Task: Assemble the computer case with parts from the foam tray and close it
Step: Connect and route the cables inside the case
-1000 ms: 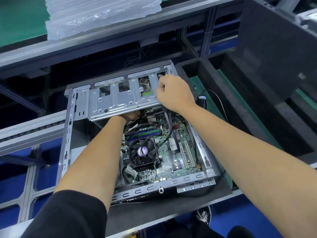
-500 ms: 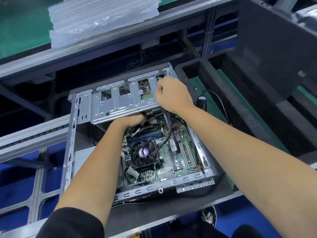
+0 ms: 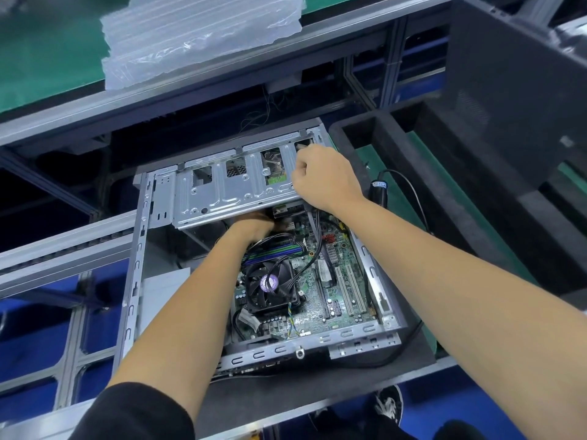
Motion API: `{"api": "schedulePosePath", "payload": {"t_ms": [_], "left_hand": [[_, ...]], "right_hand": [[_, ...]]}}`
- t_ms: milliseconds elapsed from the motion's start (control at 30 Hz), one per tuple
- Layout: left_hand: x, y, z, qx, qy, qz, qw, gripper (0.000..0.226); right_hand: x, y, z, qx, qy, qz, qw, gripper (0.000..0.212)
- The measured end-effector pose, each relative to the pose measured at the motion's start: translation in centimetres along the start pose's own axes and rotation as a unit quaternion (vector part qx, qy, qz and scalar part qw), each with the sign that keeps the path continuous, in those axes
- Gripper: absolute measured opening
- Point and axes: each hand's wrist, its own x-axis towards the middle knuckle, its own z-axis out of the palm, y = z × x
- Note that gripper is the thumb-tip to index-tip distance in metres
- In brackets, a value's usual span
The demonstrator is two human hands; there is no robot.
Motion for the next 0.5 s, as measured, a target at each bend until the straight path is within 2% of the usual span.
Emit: {"api": "schedulePosePath", "payload": {"t_ms": [100, 200, 300, 433, 500], "left_hand": [[0.2, -0.3, 0.5, -0.016, -0.013, 0.008, 1.0, 0.036], [0.1, -0.3, 0.8, -0.052, 0.014, -0.009, 0.998, 0.041], [0.4, -0.4, 1.0, -0.048, 0.009, 0.008, 0.999, 0.045], [0.7, -0.3, 1.3, -0.065, 0.039, -0.003, 0.997, 0.032], [0.8, -0.4, 1.3, -0.063, 0.05, -0.008, 0.997, 0.04]], "right_hand": [[0.1, 0.0, 0.1, -0.005, 0.001, -0.001, 1.0, 0.016], [0.2, 0.0, 0.1, -0.017, 0.001, -0.006, 1.0, 0.016], [0.2, -0.1, 0.2, -0.027, -0.001, -0.007, 1.0, 0.016], [0.1, -0.2, 0.2, -0.036, 0.004, -0.012, 0.999, 0.02], [0.1, -0.3, 0.2, -0.04, 0.002, -0.016, 0.999, 0.019]]}}
